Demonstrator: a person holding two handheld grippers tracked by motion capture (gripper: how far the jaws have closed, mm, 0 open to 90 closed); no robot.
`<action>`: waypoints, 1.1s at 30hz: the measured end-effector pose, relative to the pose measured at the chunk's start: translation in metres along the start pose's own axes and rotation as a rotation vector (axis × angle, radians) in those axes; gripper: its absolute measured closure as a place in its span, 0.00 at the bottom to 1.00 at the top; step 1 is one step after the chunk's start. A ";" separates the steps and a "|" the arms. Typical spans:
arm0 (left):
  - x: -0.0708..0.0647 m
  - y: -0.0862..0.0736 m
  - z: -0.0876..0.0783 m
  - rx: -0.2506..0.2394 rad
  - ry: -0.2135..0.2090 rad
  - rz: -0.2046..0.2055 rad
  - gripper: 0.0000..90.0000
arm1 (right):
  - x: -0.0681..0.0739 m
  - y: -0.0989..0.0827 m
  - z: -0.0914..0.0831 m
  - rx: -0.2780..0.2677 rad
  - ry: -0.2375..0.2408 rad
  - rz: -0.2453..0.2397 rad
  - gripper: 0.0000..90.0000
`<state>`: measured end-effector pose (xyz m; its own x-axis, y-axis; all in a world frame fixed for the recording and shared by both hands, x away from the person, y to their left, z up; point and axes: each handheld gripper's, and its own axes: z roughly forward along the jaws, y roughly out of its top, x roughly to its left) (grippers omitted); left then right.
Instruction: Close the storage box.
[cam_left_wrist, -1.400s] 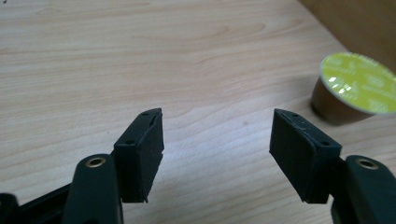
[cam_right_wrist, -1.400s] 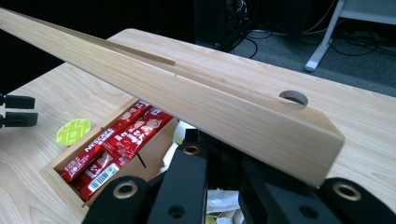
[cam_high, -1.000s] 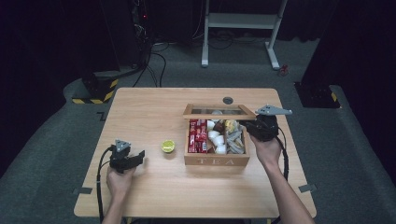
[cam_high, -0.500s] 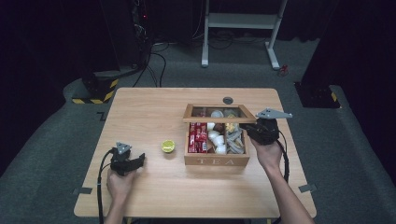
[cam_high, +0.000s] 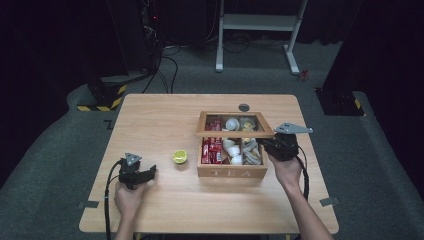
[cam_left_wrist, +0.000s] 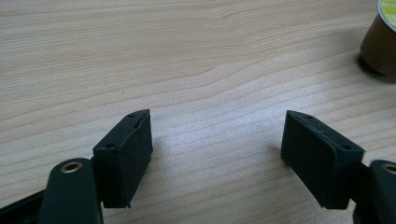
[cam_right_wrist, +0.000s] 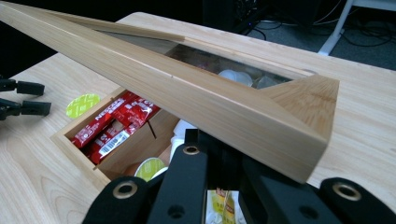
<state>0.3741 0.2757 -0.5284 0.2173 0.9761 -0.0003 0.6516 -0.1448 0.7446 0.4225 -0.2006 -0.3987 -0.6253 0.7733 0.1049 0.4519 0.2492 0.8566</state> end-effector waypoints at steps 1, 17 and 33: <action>0.000 0.000 0.000 0.001 -0.001 0.001 0.28 | 0.000 -0.001 0.000 0.000 0.001 -0.001 1.00; 0.000 0.000 0.000 0.000 -0.002 0.001 0.28 | 0.004 -0.021 -0.001 0.027 -0.008 -0.020 1.00; 0.000 0.000 0.000 0.000 -0.003 0.001 0.28 | 0.005 -0.036 -0.007 0.033 -0.002 -0.015 1.00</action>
<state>0.3740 0.2757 -0.5285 0.2197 0.9756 -0.0015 0.6516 -0.1456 0.7445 0.3986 -0.2100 -0.4258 -0.6310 0.7704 0.0916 0.4636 0.2797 0.8408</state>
